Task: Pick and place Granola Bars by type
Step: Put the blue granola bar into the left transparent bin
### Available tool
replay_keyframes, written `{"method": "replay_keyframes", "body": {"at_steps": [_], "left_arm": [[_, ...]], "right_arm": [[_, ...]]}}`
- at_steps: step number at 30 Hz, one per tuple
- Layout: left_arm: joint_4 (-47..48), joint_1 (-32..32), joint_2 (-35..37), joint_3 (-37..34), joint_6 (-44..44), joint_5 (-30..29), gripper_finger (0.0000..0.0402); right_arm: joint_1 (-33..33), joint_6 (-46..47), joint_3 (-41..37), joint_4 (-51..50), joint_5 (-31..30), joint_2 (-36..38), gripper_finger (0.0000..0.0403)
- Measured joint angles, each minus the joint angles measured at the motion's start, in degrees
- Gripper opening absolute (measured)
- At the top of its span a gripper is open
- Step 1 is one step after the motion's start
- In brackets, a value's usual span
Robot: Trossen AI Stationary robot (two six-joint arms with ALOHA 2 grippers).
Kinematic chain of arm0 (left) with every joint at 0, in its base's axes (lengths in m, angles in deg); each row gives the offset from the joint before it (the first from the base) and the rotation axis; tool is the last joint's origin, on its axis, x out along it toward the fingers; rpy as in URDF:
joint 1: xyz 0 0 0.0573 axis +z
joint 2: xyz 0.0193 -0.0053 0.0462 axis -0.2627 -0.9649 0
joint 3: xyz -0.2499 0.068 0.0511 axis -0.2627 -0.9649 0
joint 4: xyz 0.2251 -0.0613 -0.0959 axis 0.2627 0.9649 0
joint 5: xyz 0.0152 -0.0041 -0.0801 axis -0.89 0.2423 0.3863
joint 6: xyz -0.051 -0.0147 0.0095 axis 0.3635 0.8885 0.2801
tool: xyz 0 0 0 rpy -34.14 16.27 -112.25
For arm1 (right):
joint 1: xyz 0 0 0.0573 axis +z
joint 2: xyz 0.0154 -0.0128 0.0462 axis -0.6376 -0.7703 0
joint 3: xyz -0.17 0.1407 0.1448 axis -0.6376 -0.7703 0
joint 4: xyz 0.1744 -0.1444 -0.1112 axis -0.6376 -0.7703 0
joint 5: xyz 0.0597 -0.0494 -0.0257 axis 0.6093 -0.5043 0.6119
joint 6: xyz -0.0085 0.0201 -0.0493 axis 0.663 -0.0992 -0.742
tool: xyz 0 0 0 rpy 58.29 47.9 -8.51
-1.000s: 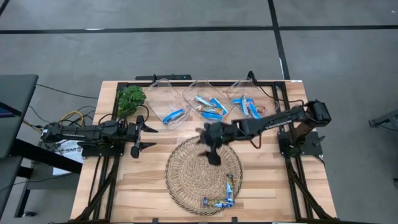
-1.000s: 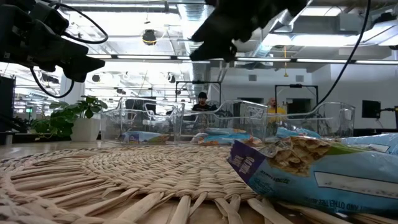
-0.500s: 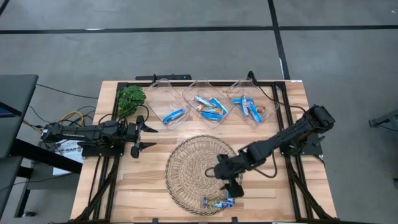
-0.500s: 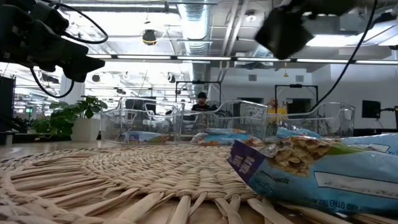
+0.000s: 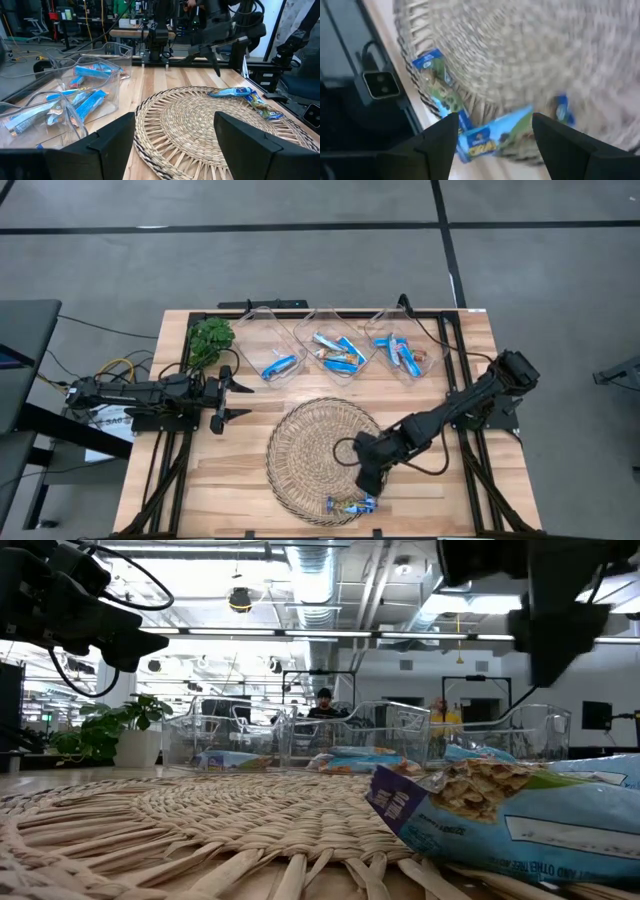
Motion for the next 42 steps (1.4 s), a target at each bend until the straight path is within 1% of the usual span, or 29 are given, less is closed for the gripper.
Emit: {"method": "replay_keyframes", "body": {"at_steps": [3, 5, 10, 12, 16, 26, 32, 34, 37, 42], "left_arm": [[0.0, 0.0, 0.0, 0.0, 0.0, 0.0, 0.0265], [0.0, 0.0, 0.0, 0.0, 0.0, 0.0, 0.0265], [0.0, 0.0, 0.0, 0.0, 0.0, 0.0, 0.0265], [0.0, 0.0, 0.0, 0.0, 0.0, 0.0, 0.0265], [0.0, 0.0, 0.0, 0.0, 0.0, 0.0, 0.0265], [0.0, 0.0, 0.0, 0.0, 0.0, 0.0, 0.0265], [0.0, 0.0, 0.0, 0.0, 0.0, 0.0, 0.0265], [0.0, 0.0, 0.0, 0.0, 0.0, 0.0, 0.0265], [0.0, 0.0, 0.0, 0.0, 0.0, 0.0, 0.0265], [0.0, 0.0, -0.2, 0.0, 0.0, 0.0, 0.0265]], "right_arm": [[0.3, 8.2, 0.1, -1.9, 1.7, -1.9, 0.0244], [0.9, 13.4, -0.2, -5.2, 3.5, -2.8, 0.0244], [1.7, 25.5, -0.1, -3.7, 7.7, -6.4, 0.0244], [1.8, 28.8, 0.0, -1.0, 8.4, -7.4, 0.0244], [1.4, 33.1, 0.0, 1.4, 9.2, -9.2, 0.0244], [-2.0, 34.0, 0.0, 0.7, 9.4, -10.4, 0.0244], [-2.3, 33.9, 0.0, 0.2, 9.8, -11.5, 0.0238], [-2.0, 33.6, -0.1, -0.5, 10.5, -12.3, 0.0226], [-2.1, 33.0, 0.1, 1.3, 11.7, -13.3, 0.0198], [-2.1, 31.8, 0.1, 3.3, 11.5, -13.8, 0.0136]]}}
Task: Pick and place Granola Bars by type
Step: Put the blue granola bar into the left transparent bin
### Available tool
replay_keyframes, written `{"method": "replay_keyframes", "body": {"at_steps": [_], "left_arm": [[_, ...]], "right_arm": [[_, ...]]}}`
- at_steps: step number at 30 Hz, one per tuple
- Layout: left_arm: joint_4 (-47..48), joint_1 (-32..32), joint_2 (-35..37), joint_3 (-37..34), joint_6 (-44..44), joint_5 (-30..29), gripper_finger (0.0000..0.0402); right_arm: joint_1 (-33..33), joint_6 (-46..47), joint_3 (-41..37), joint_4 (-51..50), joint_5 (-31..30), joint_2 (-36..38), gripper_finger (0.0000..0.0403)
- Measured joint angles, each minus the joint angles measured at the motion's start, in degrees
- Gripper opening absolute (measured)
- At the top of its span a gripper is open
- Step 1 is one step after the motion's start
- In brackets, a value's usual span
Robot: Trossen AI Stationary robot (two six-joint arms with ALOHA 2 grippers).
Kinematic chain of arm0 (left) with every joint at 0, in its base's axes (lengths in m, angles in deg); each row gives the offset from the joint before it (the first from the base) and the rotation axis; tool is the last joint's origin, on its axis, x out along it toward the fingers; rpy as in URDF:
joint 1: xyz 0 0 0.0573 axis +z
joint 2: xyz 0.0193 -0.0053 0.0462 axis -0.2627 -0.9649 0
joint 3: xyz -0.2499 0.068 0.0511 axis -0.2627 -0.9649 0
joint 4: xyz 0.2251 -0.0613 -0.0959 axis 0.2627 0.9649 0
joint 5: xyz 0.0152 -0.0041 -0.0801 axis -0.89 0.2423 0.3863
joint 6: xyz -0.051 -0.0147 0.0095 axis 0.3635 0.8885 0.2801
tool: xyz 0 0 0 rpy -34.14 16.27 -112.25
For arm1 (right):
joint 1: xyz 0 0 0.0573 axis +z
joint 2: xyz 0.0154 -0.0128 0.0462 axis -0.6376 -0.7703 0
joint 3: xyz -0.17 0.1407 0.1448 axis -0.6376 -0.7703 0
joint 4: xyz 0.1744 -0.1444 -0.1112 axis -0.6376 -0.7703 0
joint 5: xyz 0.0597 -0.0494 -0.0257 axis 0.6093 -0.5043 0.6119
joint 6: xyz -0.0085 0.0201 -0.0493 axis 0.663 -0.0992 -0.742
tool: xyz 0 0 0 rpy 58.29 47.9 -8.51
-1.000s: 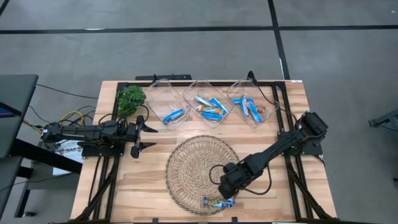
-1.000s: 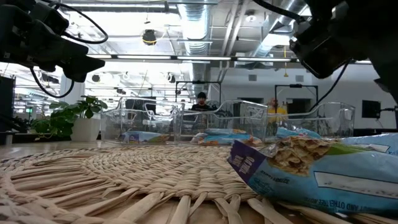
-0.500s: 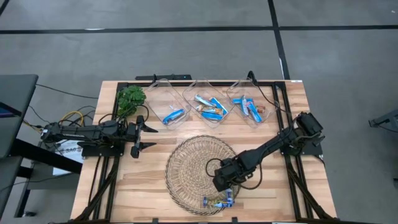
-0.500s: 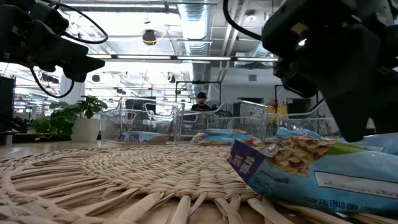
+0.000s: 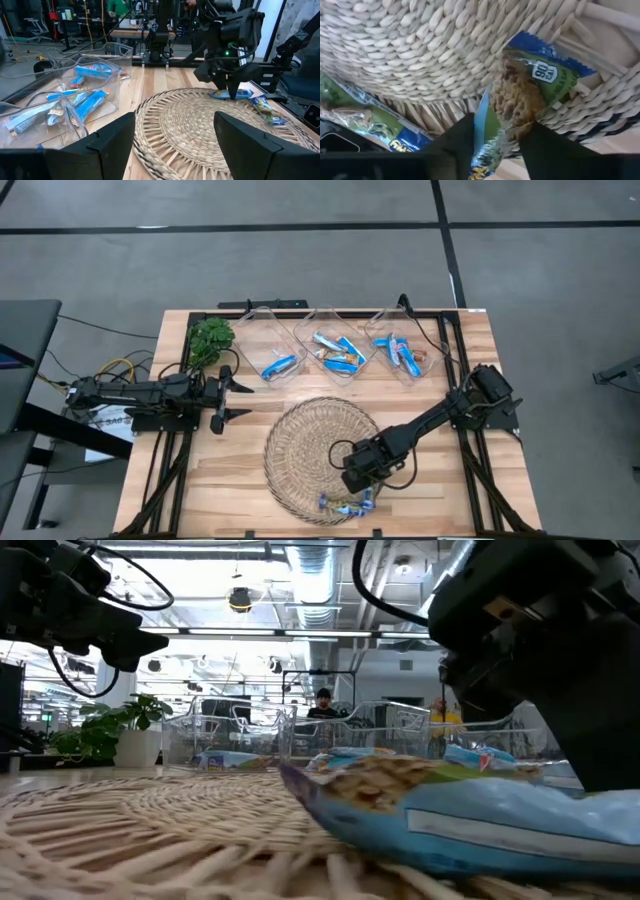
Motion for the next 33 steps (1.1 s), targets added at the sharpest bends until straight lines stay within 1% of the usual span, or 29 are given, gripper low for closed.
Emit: {"method": "replay_keyframes", "body": {"at_steps": [5, 7, 10, 12, 15, 19, 22, 29, 33], "left_arm": [[0.0, 0.0, -0.2, 0.0, 0.0, 0.0, 0.0265], [0.0, 0.0, -0.2, 0.0, 0.0, 0.0, 0.0265], [0.0, 0.0, -0.2, 0.0, 0.0, 0.0, 0.0265], [0.0, 0.0, -0.2, 0.0, 0.0, 0.0, 0.0265], [0.0, 0.0, -0.2, 0.0, 0.0, 0.0, 0.0265], [0.0, 0.0, -0.2, 0.0, 0.0, 0.0, 0.0265], [0.0, 0.0, -0.2, 0.0, 0.0, 0.0, 0.0265], [0.0, 0.0, -0.2, 0.0, 0.0, 0.0, 0.0265], [0.0, 0.0, -0.2, 0.0, 0.0, 0.0, 0.0265]], "right_arm": [[0.0, -1.3, 0.0, 1.2, -0.3, -0.2, 0.0080], [0.0, -2.5, 0.0, 1.6, -0.4, -0.2, 0.0067], [0.0, -5.8, -0.1, 3.2, -1.4, 0.1, 0.0061], [0.1, -8.3, -0.1, 4.2, -4.6, 1.0, 0.0060], [-0.1, -13.2, -0.1, 5.4, -11.0, 3.5, 0.0060], [-1.0, -21.6, -0.1, 7.9, -19.4, 7.5, 0.0060], [-2.7, -29.3, -0.1, 10.8, -22.8, 9.6, 0.0060], [-8.5, -48.9, -0.1, 24.1, -23.5, 11.3, 0.0060], [-11.6, -57.8, -0.1, 29.9, -23.4, 11.3, 0.0060]]}}
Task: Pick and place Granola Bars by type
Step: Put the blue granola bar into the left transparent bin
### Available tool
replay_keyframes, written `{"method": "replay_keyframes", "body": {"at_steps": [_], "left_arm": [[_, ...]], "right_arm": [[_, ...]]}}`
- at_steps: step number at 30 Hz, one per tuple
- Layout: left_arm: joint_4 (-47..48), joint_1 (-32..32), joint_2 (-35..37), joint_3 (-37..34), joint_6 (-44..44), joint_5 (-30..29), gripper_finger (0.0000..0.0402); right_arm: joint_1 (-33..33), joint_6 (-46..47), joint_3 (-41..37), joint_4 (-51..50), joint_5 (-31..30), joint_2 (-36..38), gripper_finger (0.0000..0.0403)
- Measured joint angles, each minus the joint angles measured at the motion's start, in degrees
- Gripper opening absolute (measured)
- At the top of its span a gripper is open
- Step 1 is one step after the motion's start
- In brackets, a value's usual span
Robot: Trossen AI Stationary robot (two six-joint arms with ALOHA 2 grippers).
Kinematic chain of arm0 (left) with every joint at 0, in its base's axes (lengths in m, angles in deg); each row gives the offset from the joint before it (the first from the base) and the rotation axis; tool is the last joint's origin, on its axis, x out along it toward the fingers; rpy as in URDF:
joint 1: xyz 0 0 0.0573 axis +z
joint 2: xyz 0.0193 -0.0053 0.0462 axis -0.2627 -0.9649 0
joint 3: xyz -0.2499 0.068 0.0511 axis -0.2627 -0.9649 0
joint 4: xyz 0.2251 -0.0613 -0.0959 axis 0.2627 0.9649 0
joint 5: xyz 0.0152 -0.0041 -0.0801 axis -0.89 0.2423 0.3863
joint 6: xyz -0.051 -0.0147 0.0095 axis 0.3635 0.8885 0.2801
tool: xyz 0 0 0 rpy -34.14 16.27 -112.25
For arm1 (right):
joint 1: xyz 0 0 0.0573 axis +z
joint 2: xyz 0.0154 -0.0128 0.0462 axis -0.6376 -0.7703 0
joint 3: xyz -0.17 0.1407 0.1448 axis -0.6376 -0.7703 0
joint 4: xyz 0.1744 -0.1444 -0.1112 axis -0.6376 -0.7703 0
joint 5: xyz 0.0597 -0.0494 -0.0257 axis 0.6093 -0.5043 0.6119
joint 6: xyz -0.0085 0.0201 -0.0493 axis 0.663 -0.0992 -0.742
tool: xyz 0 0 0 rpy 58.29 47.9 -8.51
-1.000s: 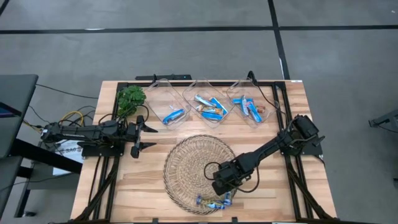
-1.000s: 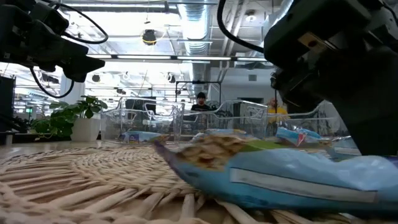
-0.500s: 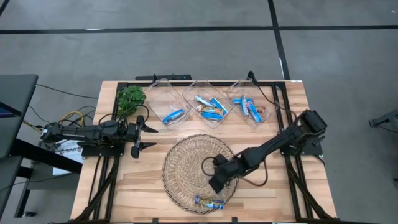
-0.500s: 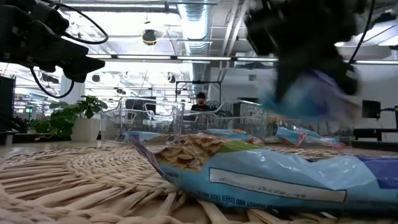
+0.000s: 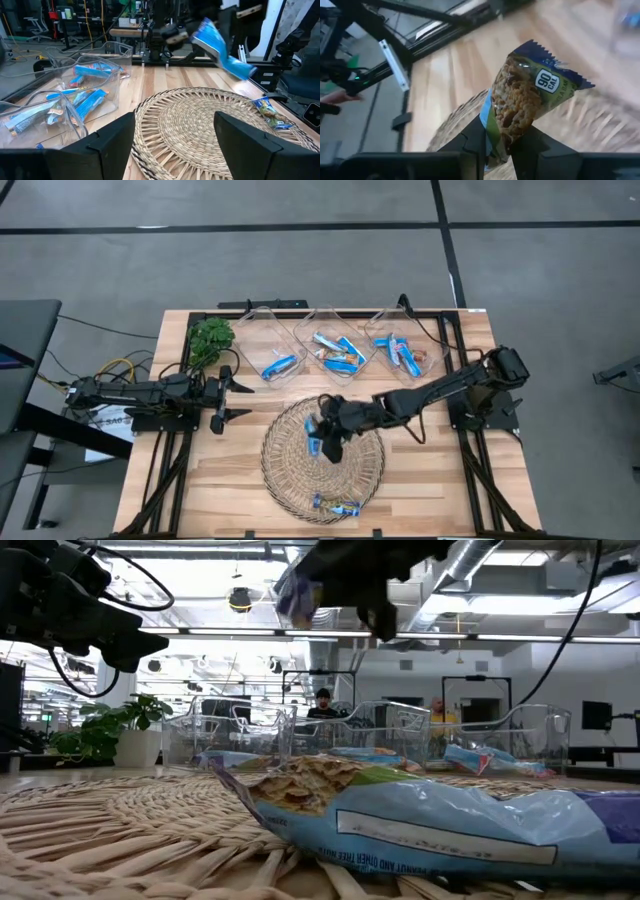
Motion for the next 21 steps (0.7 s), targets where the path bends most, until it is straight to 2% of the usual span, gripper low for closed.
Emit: {"method": "replay_keyframes", "body": {"at_steps": [12, 17, 21], "left_arm": [[-0.5, 0.0, 0.0, 0.0, -1.5, -0.3, 0.0265], [-9.5, 0.0, 0.1, 0.0, -1.3, -0.9, 0.0265], [-10.7, 0.0, 0.0, 0.3, 2.1, -0.8, 0.0265]], "right_arm": [[-7.4, -9.4, 0.0, 2.5, 0.3, 0.0, 0.0060], [-9.1, -11.1, 0.0, 2.6, 0.5, 0.0, 0.0060], [-9.8, -12.9, 0.0, 2.6, 0.9, 0.0, 0.0060]]}}
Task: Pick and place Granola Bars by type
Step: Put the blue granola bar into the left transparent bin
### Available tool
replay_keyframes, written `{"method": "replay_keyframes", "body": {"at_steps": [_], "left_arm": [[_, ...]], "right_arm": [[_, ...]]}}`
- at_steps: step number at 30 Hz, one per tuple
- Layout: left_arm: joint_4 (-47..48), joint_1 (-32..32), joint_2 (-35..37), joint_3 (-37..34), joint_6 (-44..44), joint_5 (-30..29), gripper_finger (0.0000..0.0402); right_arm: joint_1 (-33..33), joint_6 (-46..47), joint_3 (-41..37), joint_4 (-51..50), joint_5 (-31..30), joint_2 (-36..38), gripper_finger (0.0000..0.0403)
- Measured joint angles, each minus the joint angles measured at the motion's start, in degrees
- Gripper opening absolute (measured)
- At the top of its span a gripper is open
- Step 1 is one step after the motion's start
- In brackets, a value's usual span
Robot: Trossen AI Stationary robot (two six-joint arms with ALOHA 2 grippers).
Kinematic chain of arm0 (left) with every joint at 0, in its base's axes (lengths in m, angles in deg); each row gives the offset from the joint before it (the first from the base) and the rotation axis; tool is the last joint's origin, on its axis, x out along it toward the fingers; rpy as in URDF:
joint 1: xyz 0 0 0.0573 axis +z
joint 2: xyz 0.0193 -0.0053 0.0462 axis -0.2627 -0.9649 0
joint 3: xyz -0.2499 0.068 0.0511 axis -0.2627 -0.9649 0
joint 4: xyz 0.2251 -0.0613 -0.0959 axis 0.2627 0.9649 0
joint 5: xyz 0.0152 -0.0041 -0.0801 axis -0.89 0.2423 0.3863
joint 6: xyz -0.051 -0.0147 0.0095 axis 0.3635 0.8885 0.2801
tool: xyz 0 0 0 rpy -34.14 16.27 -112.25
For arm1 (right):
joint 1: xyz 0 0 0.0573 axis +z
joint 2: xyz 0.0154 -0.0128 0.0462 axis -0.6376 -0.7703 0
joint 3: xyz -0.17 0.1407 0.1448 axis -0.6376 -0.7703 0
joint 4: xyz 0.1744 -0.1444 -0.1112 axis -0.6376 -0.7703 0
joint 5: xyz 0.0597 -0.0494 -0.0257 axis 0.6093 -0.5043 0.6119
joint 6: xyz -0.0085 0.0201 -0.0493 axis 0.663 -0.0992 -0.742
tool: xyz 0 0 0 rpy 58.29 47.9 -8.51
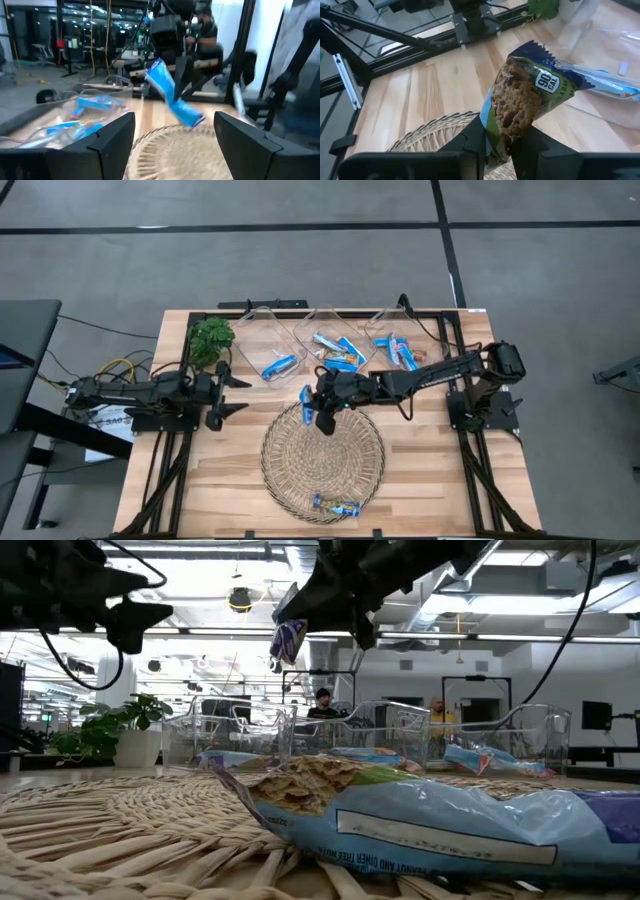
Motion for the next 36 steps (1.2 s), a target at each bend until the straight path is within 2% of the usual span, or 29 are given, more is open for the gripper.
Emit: {"method": "replay_keyframes", "body": {"at_steps": [4, 12, 18, 21, 25, 31, 36], "left_arm": [[-3.3, 0.0, 0.1, 0.3, 6.1, 0.1, 0.0265], [-6.3, 0.0, -0.1, 0.4, 9.0, -2.9, 0.0265], [-8.0, 0.1, -3.3, 0.5, 12.0, -12.4, 0.0265], [-9.9, 0.1, -7.4, 1.4, 13.6, -12.3, 0.0265], [-11.4, 0.1, -16.3, 5.6, 13.8, -12.5, 0.0265], [-11.3, 0.0, -32.2, 14.6, 9.1, -9.5, 0.0265], [-11.6, 0.1, -41.3, 21.2, 6.5, -9.4, 0.0265]], "right_arm": [[-0.7, -1.9, 0.0, 0.7, 0.0, 0.0, 0.0060], [-1.8, -6.7, 0.0, 6.7, 0.0, 0.0, 0.0061], [-3.2, -11.0, 0.0, 9.0, 2.6, 0.0, 0.0061], [-3.5, -13.4, 0.0, 9.0, 2.8, 0.0, 0.0061], [-3.5, -15.8, 0.0, 10.8, 3.6, 0.0, 0.0061], [-3.5, -18.5, 0.0, 13.4, 5.9, 0.0, 0.0061], [-3.4, -21.4, 1.5, 13.3, 6.9, 0.0, 0.0061]]}}
